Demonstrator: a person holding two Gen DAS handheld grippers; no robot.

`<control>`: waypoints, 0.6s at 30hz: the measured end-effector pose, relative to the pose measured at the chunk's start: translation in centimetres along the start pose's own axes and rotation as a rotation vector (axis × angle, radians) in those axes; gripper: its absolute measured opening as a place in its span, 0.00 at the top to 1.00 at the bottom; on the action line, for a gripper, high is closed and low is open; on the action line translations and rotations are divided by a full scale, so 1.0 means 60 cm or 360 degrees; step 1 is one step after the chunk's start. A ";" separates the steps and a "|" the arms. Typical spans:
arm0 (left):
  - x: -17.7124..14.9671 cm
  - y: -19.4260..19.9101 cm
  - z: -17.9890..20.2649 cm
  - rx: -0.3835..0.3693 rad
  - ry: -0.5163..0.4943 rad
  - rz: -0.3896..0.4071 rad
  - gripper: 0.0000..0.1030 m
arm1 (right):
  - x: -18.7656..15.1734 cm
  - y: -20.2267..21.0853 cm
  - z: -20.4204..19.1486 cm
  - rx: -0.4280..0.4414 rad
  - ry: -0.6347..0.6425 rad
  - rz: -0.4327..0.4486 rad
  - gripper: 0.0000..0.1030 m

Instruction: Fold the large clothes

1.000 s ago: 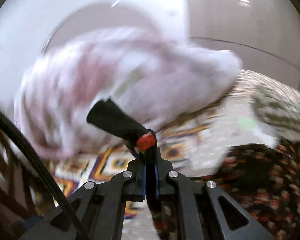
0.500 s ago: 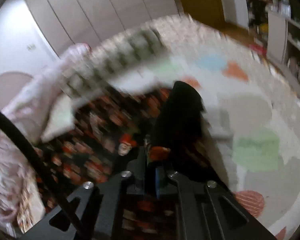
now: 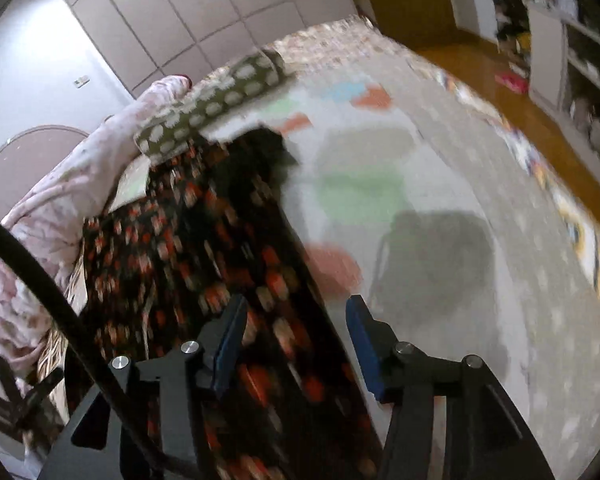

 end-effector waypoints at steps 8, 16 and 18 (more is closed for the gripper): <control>-0.053 -0.005 0.053 -0.0119 -0.0138 -0.0126 0.40 | -0.132 -0.012 0.027 0.0231 -0.0191 -0.0058 0.45; -0.086 0.026 0.043 -0.0196 -0.0050 -0.0109 0.41 | -0.176 0.016 0.010 0.0403 -0.0208 -0.0036 0.45; -0.089 0.033 0.037 -0.0229 -0.0001 -0.0107 0.41 | -0.181 0.021 0.007 0.0444 -0.0228 -0.0033 0.45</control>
Point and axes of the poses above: each gripper's, at about its wrist camera, not at the fingertips, and y roughly against the way its jaws point, z to its right, x to its top, the point moved 8 cm from there along -y, roughly the way its jaws point, and after that the axes turned 2 degrees about y, right-handed, at the moved point
